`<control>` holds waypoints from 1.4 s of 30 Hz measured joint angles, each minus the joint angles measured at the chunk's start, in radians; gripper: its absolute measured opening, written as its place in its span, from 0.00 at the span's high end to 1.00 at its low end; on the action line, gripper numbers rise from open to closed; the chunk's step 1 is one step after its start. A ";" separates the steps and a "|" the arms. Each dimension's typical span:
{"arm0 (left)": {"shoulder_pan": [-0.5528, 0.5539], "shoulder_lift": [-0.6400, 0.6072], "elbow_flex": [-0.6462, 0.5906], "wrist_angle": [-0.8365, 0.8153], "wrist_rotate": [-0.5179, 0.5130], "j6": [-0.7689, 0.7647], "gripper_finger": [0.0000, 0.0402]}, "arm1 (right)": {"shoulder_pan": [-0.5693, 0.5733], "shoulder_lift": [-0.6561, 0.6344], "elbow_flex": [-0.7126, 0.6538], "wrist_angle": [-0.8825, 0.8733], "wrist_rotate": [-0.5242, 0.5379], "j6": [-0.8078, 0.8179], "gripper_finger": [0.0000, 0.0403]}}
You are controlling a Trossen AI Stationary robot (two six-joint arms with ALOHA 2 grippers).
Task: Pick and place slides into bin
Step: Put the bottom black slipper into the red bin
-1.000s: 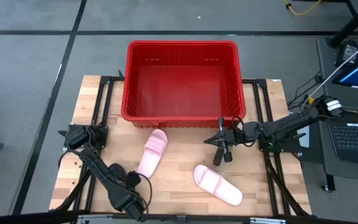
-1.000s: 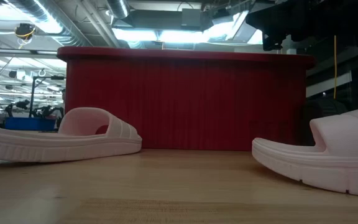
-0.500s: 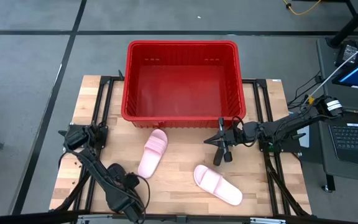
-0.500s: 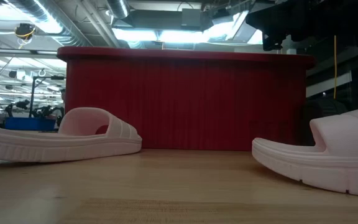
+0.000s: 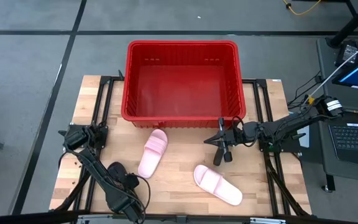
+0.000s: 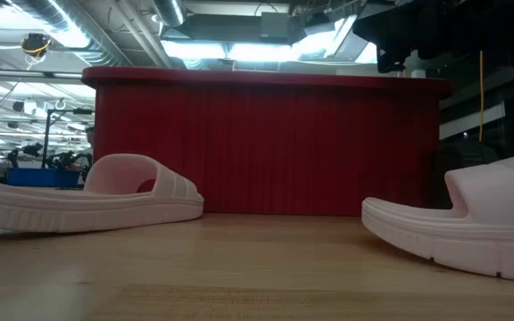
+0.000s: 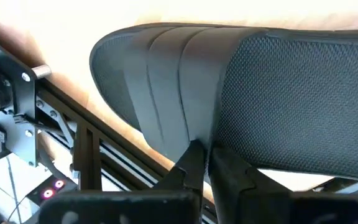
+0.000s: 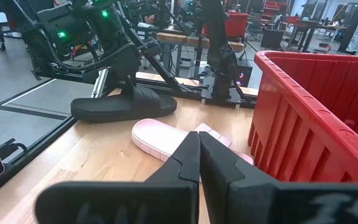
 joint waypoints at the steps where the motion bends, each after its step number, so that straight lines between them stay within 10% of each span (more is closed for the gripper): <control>1: 0.000 0.000 0.003 -0.006 -0.001 0.001 0.98 | 0.000 0.000 0.000 0.000 0.000 0.000 0.98; 28: -0.026 -0.005 0.256 -0.086 -0.244 0.188 0.99 | 0.000 0.000 0.000 0.008 0.000 -0.003 0.98; 42: -0.014 -0.006 0.327 -0.086 -0.571 0.391 0.99 | 0.000 0.000 0.000 0.025 0.000 -0.024 0.98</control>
